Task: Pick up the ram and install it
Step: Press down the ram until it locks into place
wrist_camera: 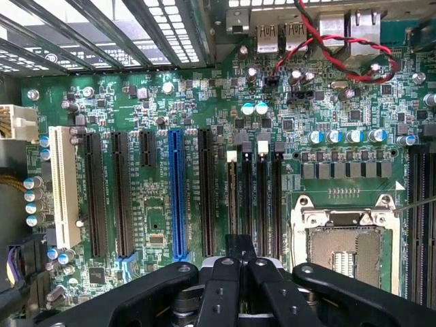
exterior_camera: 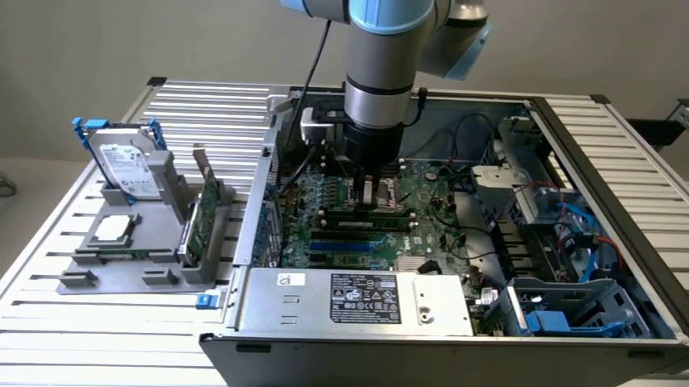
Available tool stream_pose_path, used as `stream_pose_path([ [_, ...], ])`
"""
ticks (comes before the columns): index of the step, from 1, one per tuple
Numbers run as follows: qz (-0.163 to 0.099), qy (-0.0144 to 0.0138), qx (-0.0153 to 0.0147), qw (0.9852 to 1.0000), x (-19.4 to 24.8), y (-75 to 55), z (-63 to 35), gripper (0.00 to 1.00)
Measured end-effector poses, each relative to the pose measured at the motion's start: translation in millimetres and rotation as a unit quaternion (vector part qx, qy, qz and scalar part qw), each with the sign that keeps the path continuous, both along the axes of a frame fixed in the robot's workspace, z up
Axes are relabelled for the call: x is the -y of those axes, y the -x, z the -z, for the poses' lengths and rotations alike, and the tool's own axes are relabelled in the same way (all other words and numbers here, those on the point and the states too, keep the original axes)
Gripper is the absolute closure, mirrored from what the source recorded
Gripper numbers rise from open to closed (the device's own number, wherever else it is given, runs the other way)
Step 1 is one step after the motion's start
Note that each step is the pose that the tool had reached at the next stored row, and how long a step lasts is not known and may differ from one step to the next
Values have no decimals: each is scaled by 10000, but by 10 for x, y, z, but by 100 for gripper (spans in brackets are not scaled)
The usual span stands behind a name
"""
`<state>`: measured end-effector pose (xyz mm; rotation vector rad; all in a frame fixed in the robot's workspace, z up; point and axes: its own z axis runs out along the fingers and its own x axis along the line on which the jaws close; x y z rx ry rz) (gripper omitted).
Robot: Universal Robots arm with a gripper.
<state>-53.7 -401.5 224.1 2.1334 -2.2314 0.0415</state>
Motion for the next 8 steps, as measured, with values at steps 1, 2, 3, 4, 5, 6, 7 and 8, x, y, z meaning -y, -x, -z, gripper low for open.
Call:
stream_pose_path([
  [1, 0, -1, 0, 10000, 0, 0, 1, 89],
  [2, 1, -5, 0, 10000, 0, 0, 2, 89],
  [3, 0, -10, 1, 10000, -1, 0, -6, 89],
  [4, 1, -22, 5, 10000, -4, -1, -33, 89],
  [5, 0, -15, 0, 10000, -3, -2, -81, 89],
  [6, 0, -9, -5, 10000, -1, -3, -131, 89],
  [7, 0, -9, -7, 10000, -1, -7, -180, 89],
  [8, 0, -10, -8, 10000, -1, -12, -210, 89],
])
